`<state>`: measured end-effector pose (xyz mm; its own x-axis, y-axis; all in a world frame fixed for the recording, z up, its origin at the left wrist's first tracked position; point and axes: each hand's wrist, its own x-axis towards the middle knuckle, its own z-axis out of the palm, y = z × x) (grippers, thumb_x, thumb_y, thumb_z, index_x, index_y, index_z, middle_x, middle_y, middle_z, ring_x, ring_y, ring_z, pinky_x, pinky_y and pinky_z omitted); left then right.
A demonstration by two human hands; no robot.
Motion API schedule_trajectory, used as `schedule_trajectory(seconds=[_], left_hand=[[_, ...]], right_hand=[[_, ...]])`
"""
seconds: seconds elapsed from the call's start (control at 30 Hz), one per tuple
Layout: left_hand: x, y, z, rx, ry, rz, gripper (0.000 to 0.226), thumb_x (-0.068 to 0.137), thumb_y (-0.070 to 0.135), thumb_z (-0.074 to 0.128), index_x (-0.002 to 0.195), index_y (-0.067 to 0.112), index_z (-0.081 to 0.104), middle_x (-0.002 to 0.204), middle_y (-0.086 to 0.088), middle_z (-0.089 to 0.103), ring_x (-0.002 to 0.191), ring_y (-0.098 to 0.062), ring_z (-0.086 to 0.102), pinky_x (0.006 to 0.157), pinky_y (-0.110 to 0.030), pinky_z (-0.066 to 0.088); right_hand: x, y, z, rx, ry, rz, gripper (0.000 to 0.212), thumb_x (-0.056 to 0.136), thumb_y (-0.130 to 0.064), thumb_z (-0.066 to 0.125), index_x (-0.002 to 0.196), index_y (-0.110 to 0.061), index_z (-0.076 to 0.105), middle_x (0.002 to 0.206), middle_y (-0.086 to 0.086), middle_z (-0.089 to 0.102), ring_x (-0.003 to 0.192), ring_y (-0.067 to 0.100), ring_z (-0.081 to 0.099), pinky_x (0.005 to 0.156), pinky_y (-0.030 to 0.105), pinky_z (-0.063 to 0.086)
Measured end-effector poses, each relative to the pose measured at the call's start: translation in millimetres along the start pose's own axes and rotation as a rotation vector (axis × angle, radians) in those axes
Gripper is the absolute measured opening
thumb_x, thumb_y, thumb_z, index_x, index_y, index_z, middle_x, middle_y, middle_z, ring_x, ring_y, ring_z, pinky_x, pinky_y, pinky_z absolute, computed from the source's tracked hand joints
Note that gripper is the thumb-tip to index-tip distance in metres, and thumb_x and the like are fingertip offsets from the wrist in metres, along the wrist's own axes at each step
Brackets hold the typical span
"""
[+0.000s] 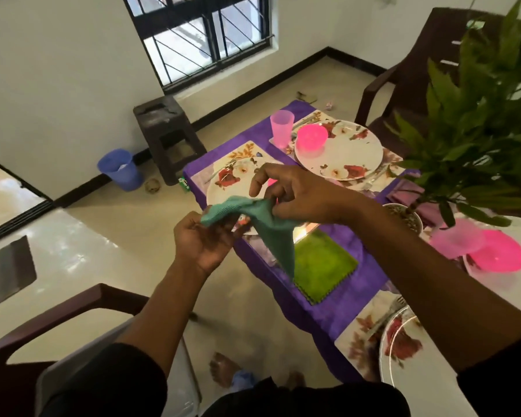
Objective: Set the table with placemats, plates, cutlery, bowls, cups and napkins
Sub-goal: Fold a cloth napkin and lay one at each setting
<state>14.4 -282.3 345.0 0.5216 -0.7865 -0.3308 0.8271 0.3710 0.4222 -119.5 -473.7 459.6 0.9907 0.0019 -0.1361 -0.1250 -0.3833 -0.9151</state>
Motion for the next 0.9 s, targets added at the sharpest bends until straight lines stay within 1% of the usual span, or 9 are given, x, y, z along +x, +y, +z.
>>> schedule_trajectory(seconds=[0.13,0.23,0.37,0.43,0.53,0.6,0.77,0.83,0.9], left_hand=[[0,13,32,-0.030,-0.032,0.151,0.014,0.065,0.012,0.052,0.078,0.015,0.052,0.093,-0.006,0.056,0.100,-0.025,0.059,0.110,-0.035,0.043],[-5,22,54,0.046,-0.127,0.235,0.027,0.076,0.012,0.040,0.060,0.013,0.063,0.067,-0.001,0.060,0.070,-0.018,0.064,0.079,-0.028,0.058],[-12,27,68,0.163,-0.123,0.311,0.016,0.069,0.020,0.040,0.060,0.010,0.048,0.064,-0.005,0.045,0.067,-0.020,0.052,0.070,-0.027,0.049],[-16,28,70,0.188,-0.140,0.322,0.017,0.070,0.021,0.039,0.060,0.011,0.049,0.064,-0.005,0.047,0.066,-0.020,0.054,0.069,-0.027,0.050],[-22,29,69,0.200,-0.188,0.346,0.017,0.069,0.022,0.043,0.059,0.012,0.052,0.064,-0.004,0.050,0.067,-0.019,0.054,0.070,-0.027,0.048],[-25,32,63,0.201,-0.215,0.379,0.014,0.069,0.023,0.053,0.057,0.015,0.055,0.060,0.000,0.053,0.063,-0.015,0.057,0.069,-0.022,0.052],[-31,53,38,0.149,-0.071,0.399,0.039,0.029,0.023,0.089,0.053,0.017,0.060,0.057,0.001,0.058,0.061,-0.015,0.058,0.068,-0.019,0.052],[-32,64,24,0.134,-0.014,0.356,0.035,0.036,0.026,0.089,0.059,0.018,0.065,0.066,0.001,0.064,0.069,-0.016,0.064,0.075,-0.023,0.055],[-35,73,8,0.088,0.042,0.270,0.021,0.066,0.037,0.079,0.071,0.017,0.072,0.084,-0.002,0.073,0.085,-0.022,0.071,0.086,-0.036,0.059]], right_hand=[[-21,29,25,0.199,-0.124,0.019,0.032,0.090,-0.009,0.074,0.115,-0.018,0.056,0.095,0.011,0.072,0.083,0.023,0.071,0.068,0.037,0.058],[-21,50,51,0.332,0.008,0.079,0.024,0.098,-0.035,0.068,0.103,-0.013,0.061,0.093,0.015,0.076,0.074,0.030,0.073,0.065,0.040,0.058],[-6,78,84,0.378,0.465,0.306,0.027,0.103,-0.035,0.059,0.108,-0.009,0.061,0.099,0.012,0.075,0.076,0.023,0.070,0.070,0.044,0.061],[0,85,95,0.598,0.494,0.463,0.036,0.101,-0.044,0.060,0.121,-0.014,0.056,0.115,0.012,0.068,0.091,0.024,0.066,0.078,0.041,0.058],[6,92,100,0.940,0.371,0.574,0.058,0.097,-0.056,0.059,0.138,-0.016,0.052,0.133,0.014,0.060,0.116,0.031,0.060,0.102,0.045,0.052],[9,93,102,1.183,0.297,0.533,0.060,0.095,-0.055,0.060,0.138,-0.013,0.055,0.136,0.016,0.060,0.125,0.035,0.057,0.113,0.050,0.043],[15,93,97,1.367,0.359,0.347,0.038,0.089,-0.025,0.070,0.125,-0.012,0.070,0.124,0.016,0.070,0.116,0.034,0.066,0.097,0.046,0.054],[19,94,91,1.388,0.400,0.274,0.026,0.083,-0.010,0.071,0.108,-0.011,0.079,0.117,0.016,0.072,0.106,0.030,0.072,0.088,0.044,0.059],[21,95,83,1.407,0.429,0.201,0.032,0.080,-0.002,0.070,0.110,-0.010,0.077,0.114,0.013,0.073,0.102,0.027,0.073,0.083,0.041,0.060]])
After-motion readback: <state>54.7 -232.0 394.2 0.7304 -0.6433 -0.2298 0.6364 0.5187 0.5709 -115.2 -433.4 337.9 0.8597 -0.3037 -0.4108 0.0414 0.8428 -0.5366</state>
